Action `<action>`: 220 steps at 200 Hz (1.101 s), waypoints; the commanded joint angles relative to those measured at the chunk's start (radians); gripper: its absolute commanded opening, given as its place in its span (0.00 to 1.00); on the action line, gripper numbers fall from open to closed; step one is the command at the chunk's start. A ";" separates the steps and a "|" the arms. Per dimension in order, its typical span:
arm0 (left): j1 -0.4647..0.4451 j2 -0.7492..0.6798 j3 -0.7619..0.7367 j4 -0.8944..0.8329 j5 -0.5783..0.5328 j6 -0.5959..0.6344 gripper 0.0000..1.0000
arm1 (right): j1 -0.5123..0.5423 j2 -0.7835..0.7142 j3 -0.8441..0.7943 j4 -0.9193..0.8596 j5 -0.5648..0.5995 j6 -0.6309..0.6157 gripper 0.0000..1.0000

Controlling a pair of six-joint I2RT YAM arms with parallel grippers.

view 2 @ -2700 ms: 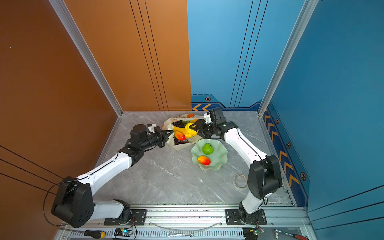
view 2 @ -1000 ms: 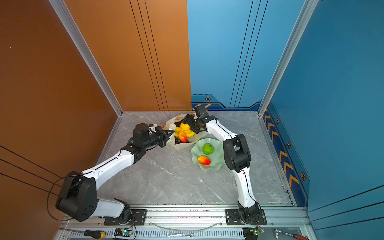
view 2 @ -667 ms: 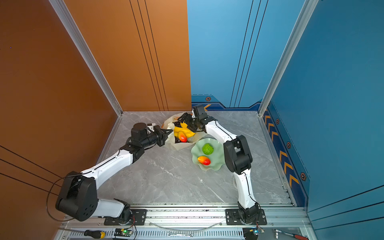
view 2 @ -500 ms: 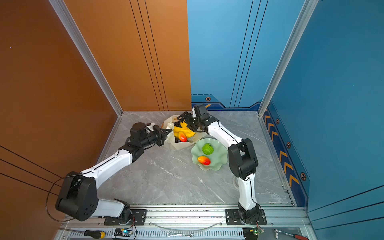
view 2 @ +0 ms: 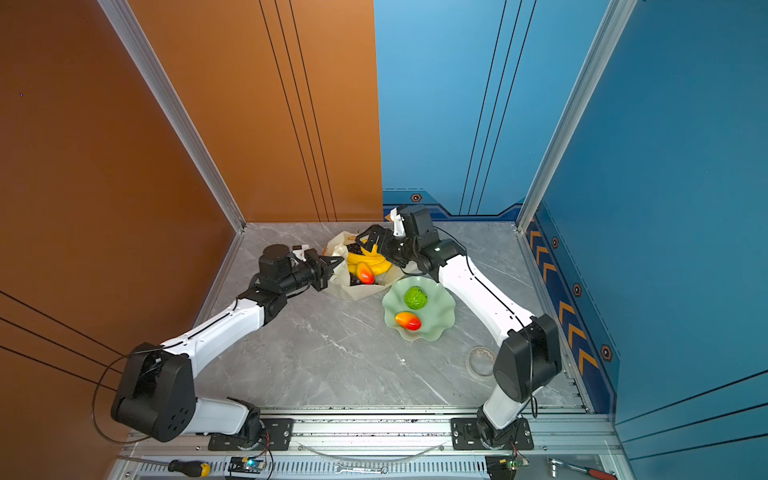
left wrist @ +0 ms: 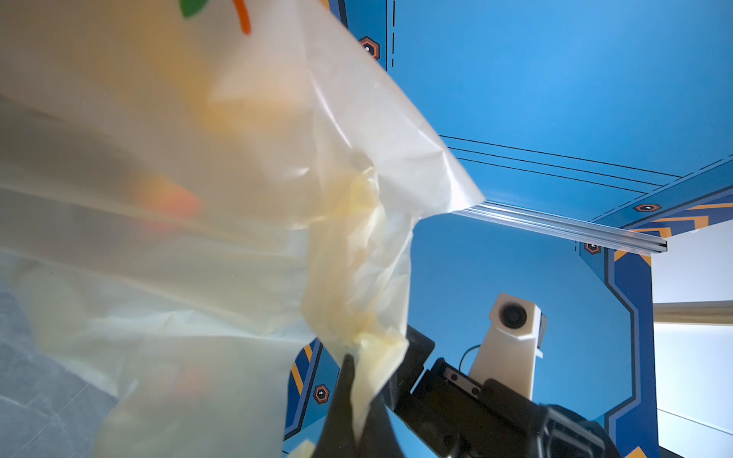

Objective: Place the fruits into the plastic bag
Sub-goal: 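Raise the right gripper out of the bag and move it over the dish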

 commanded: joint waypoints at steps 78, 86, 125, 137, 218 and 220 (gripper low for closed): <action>-0.021 -0.033 -0.019 0.024 0.003 0.004 0.00 | -0.049 -0.351 -0.290 -0.248 0.202 -0.164 1.00; -0.025 -0.033 -0.020 0.023 0.000 0.004 0.00 | -0.059 -0.373 -0.319 -0.248 0.216 -0.163 1.00; -0.033 -0.043 -0.037 0.024 -0.005 0.005 0.00 | -0.135 -0.425 -0.435 -0.263 0.246 -0.143 1.00; -0.034 -0.046 -0.042 0.023 -0.006 0.006 0.00 | -0.161 -0.429 -0.459 -0.267 0.243 -0.138 1.00; -0.044 -0.065 -0.055 0.017 -0.022 0.005 0.00 | -0.227 -0.318 -0.512 -0.279 0.194 -0.180 1.00; -0.044 -0.065 -0.055 0.018 -0.022 0.005 0.00 | -0.228 -0.313 -0.511 -0.278 0.193 -0.181 1.00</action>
